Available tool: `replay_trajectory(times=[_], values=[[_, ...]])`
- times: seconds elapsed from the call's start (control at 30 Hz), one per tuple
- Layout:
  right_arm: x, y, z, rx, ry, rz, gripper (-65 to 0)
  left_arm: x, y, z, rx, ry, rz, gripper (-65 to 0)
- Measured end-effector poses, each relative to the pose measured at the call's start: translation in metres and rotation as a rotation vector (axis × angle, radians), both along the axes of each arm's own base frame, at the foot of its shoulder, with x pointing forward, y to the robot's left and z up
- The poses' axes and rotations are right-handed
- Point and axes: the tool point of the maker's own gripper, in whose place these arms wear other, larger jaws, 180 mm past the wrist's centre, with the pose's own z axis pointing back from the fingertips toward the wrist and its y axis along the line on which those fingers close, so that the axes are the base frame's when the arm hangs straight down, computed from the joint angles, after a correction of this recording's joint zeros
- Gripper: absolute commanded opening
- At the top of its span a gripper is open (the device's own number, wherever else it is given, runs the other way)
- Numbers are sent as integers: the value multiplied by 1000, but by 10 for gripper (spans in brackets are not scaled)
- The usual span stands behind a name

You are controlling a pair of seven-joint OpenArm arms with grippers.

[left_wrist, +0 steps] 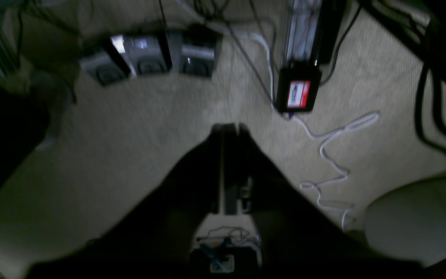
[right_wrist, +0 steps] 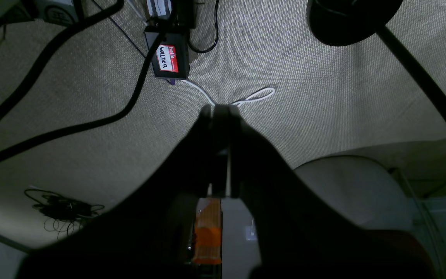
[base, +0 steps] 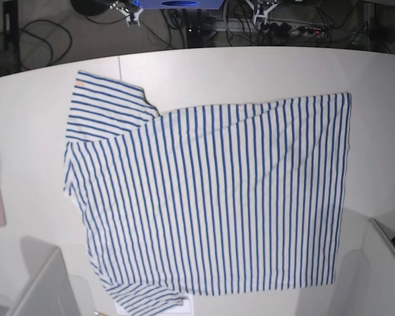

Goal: Fold the T-shirt properly

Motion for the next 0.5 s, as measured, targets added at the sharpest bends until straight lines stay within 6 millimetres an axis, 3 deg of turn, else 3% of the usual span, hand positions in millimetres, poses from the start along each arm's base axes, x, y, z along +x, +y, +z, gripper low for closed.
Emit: replay_trajectory(times=[0.07, 0.13, 0.23, 0.33, 0.37, 0.5], values=[[3, 0, 0, 0, -6, 0, -650, 5, 0, 0, 0, -10, 4, -351], [7, 0, -1, 0, -16, 0, -650, 10, -1, -1, -1, -33, 3, -275], [7, 0, -1, 0, -17, 0, -650, 4, 0, 0, -1, -19, 3, -383], [5, 0, -1, 0, -11, 1, -650, -4, 0, 0, 0, 2, 4, -615], [5, 0, -1, -1, -11, 1, -650, -4, 0, 0, 0, 2, 4, -650], [7, -7, -1, -10, -14, 4, -650, -8, 0, 1, 0, 2, 3, -650]])
